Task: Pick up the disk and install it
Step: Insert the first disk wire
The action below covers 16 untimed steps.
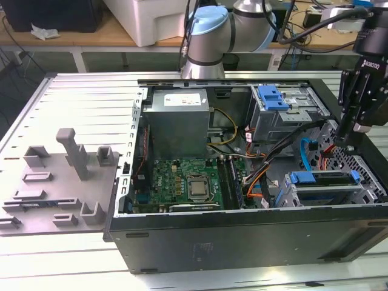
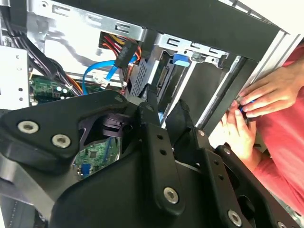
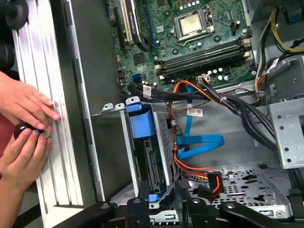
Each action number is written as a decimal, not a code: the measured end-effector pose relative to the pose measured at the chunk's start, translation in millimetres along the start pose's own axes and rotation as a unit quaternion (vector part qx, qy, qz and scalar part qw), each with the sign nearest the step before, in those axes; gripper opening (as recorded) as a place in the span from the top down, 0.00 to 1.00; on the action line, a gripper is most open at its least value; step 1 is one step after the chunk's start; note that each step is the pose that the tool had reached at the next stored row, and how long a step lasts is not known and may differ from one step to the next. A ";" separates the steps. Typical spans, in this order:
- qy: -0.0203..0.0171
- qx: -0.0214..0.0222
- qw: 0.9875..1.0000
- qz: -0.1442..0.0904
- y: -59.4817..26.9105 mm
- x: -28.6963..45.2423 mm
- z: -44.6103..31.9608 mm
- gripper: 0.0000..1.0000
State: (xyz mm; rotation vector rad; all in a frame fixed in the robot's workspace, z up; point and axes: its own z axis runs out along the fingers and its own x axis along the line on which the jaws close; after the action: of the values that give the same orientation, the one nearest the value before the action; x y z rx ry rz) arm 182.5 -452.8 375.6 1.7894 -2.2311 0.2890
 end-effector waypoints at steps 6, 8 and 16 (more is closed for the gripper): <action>0.000 -0.004 1.000 0.011 2.1 -15.3 -0.9 0.65; 0.001 -0.004 1.000 0.011 3.6 -23.5 -2.2 0.65; 0.008 -0.005 1.000 0.011 -2.9 -37.8 -0.7 0.65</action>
State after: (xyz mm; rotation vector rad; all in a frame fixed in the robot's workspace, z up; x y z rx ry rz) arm 193.1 -418.3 363.8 1.7524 -2.2391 0.2934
